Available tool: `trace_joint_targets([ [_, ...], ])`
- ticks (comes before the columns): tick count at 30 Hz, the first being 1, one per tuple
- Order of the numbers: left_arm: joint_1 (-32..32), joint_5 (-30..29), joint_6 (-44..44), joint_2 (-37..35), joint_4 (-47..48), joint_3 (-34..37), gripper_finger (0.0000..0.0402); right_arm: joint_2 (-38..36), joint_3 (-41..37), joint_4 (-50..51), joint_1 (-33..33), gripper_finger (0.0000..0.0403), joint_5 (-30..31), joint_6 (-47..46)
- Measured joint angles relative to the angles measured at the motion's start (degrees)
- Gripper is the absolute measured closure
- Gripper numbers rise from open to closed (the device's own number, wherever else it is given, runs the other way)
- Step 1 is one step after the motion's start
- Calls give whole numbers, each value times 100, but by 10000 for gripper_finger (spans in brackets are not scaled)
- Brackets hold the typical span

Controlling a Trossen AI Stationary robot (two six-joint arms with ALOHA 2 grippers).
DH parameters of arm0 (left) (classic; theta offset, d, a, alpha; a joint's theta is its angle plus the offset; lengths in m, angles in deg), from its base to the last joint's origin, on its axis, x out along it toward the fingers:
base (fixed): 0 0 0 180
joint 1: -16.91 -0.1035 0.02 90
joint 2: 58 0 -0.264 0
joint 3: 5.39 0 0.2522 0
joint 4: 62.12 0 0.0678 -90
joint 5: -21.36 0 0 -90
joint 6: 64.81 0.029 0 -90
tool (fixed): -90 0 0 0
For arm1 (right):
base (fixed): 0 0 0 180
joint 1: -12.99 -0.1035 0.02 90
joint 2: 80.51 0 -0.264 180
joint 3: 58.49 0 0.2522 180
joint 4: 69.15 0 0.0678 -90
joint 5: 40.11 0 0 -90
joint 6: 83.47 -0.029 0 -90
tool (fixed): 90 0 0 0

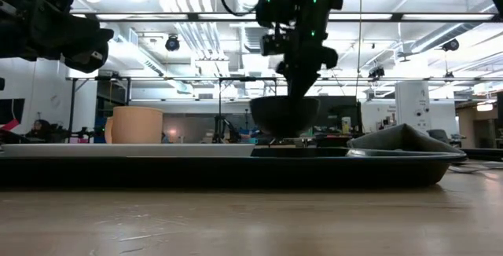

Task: Set up tray
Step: Put the black bowl on top of the white plate

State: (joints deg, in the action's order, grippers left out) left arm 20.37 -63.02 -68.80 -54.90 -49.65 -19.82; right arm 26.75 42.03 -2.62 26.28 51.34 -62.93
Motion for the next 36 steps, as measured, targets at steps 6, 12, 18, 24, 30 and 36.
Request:
trace_joint_targets([
  [6,-2,-2,0,0,1,0,322,0,0,-159,-790,395,-11,237],
  [12,-2,-2,1,0,1,0,322,-4,0,-488,-1432,395,-2,269],
  [18,-2,0,1,0,1,0,322,48,0,-589,-1773,395,2,389],
  [24,-1,-2,1,0,-1,0,322,88,147,-816,-1904,395,-35,372],
  [30,-2,-2,0,0,1,0,322,447,853,-721,-2020,395,-151,389],
  [36,-2,-2,0,0,0,0,322,1144,1921,-264,-2175,395,-148,700],
])
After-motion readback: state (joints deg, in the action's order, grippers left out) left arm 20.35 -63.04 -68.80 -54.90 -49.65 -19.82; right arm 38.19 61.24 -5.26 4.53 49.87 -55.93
